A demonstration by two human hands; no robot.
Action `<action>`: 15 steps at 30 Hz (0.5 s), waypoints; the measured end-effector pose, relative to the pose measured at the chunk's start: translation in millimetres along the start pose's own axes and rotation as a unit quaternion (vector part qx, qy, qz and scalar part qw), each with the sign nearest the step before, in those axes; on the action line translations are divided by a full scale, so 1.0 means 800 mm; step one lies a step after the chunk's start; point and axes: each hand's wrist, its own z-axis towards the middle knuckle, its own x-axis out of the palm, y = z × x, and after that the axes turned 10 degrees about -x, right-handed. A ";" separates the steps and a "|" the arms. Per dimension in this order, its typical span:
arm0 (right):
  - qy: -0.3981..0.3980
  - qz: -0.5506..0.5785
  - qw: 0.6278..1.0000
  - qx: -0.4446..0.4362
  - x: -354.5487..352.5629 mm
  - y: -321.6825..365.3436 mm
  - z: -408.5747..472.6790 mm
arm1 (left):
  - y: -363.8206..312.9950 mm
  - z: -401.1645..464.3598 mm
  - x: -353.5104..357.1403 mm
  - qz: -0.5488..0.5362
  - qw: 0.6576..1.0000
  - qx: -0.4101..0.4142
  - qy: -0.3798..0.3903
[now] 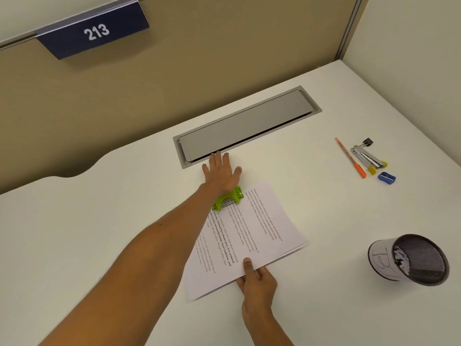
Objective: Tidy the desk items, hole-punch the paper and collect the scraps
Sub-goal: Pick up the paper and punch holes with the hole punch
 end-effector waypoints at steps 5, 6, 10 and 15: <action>0.004 0.007 1.000 -0.003 0.000 0.000 0.001 | -0.007 -0.001 0.016 0.017 1.000 -0.003 -0.015; 0.004 0.005 1.000 -0.003 0.000 -0.001 0.002 | -0.006 -0.001 0.019 0.018 1.000 -0.003 -0.023; 0.007 -0.002 1.000 -0.008 -0.002 -0.002 0.003 | -0.003 0.002 0.026 0.015 0.998 0.015 -0.057; 0.014 -0.006 1.000 -0.010 0.001 0.004 0.001 | -0.001 0.013 0.037 0.003 0.996 0.035 -0.082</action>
